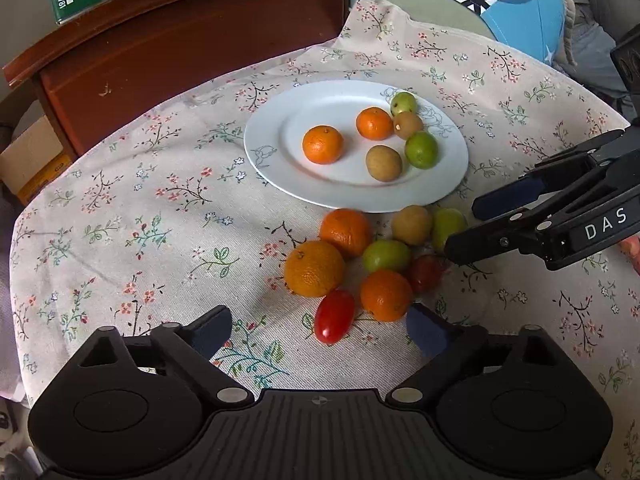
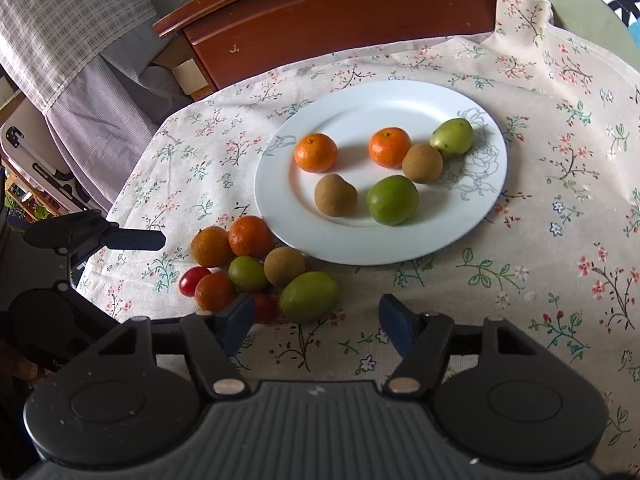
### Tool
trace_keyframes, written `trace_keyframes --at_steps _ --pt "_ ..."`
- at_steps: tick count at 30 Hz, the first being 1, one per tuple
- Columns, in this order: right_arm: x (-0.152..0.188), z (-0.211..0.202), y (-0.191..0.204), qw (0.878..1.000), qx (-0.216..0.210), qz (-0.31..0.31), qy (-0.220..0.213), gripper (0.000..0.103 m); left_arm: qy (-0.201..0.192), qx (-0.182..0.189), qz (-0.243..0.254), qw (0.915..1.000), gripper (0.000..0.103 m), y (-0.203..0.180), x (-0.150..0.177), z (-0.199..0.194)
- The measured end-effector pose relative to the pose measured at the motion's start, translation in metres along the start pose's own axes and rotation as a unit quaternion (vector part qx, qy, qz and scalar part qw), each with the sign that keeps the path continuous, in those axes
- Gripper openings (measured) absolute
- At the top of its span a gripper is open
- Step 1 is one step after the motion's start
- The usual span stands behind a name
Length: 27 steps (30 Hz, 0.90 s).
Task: Organize fruits
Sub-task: 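Move both open tools back over the fruit pile, then grasp a red cherry tomato with the left tool while the right tool grasps a green plum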
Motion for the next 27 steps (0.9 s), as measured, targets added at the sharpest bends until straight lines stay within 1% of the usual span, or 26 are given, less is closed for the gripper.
trace_keyframes --at_steps 2,3,5,7,10,13,15,16,17,20,23,27 --pt "0.0 0.0 0.001 1.0 -0.001 -0.004 -0.001 0.058 -0.003 0.009 0.009 0.9999 0.083 -0.004 0.0 -0.001" --pt "0.0 0.0 0.002 1.0 -0.002 -0.006 -0.001 0.057 -0.005 0.014 0.017 0.9998 0.08 -0.007 0.0 -0.002" --pt "0.0 0.001 0.003 1.0 -0.002 -0.008 0.001 0.051 -0.006 0.023 0.027 0.9994 0.069 -0.011 0.0 -0.002" --pt "0.0 0.002 0.002 1.0 0.0 -0.006 0.001 0.048 0.001 0.031 0.033 0.999 0.061 -0.013 0.001 0.0" --pt "0.0 0.001 -0.001 1.0 -0.001 0.002 0.001 0.045 0.004 0.039 0.032 0.9987 0.055 -0.011 0.002 -0.001" --pt "0.0 0.001 -0.001 1.0 -0.003 0.004 0.001 0.044 0.003 0.044 0.03 0.9986 0.053 -0.008 0.001 -0.002" --pt "0.0 0.002 0.0 1.0 -0.003 0.003 0.002 0.043 0.004 0.044 0.037 0.9983 0.048 -0.009 0.001 -0.001" --pt "0.0 0.002 -0.001 1.0 -0.003 0.003 0.002 0.043 0.005 0.045 0.039 0.9982 0.044 -0.009 0.001 -0.002" --pt "0.0 0.001 -0.001 1.0 -0.004 0.004 0.002 0.043 0.006 0.045 0.04 0.9982 0.042 -0.008 0.001 -0.003" --pt "0.0 0.001 -0.002 1.0 -0.005 0.008 0.003 0.044 0.013 0.045 0.037 0.9982 0.042 -0.004 0.001 -0.006" --pt "-0.001 0.002 -0.001 1.0 -0.004 0.006 0.003 0.044 0.01 0.029 0.041 0.9987 0.042 -0.001 0.001 -0.005" --pt "-0.001 0.002 -0.001 1.0 -0.004 0.006 0.001 0.043 0.006 0.034 0.045 0.9984 0.042 -0.004 0.001 -0.003"
Point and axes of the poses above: each gripper's, at about its wrist camera, not at the fingertips, and z roughly the way its jaws point, y to its left, x to its underside, the point moved 6 cm from there along z, roughly the way its jaws point, and after that the axes turned 2 degrees about -x, right-handed, at the moved point
